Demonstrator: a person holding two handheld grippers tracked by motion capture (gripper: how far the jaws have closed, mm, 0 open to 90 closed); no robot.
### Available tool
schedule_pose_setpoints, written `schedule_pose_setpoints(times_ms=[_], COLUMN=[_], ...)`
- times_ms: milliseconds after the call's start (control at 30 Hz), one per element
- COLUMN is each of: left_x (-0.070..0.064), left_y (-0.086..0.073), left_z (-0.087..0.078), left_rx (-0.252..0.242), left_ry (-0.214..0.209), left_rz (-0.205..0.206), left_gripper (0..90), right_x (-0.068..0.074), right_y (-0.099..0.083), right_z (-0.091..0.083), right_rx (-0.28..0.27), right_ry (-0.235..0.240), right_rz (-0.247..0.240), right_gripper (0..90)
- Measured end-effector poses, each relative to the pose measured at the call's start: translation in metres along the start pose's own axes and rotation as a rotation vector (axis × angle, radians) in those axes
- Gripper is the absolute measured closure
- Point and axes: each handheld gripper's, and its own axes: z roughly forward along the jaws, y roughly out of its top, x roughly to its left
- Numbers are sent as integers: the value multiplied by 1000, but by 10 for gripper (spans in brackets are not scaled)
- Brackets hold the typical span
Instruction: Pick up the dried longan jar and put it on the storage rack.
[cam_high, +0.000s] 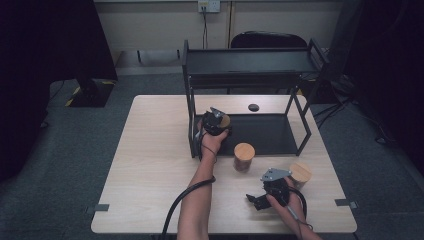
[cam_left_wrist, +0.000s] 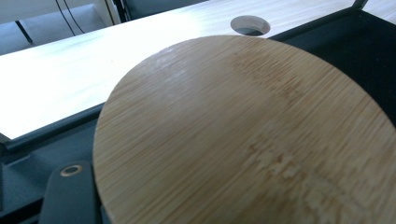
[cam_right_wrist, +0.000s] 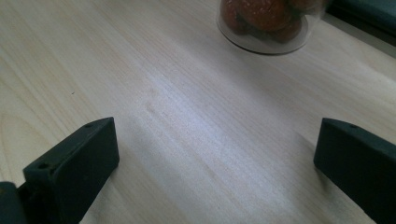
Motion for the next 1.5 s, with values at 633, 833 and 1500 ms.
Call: schedule_pose_setpoints(times_ms=[633, 833, 1500], left_x=[3, 6, 1], left_y=[-1, -2, 1], left_z=[0, -2, -19], left_rx=[33, 37, 29], left_ry=[2, -13, -49], left_rz=[-70, -105, -164], left_gripper=[118, 66, 51], right_x=[0, 0, 0], right_y=[0, 0, 0], right_z=[0, 0, 0], right_rx=[0, 0, 0], right_ry=[0, 0, 0], right_rz=[0, 0, 0], right_gripper=[0, 0, 0])
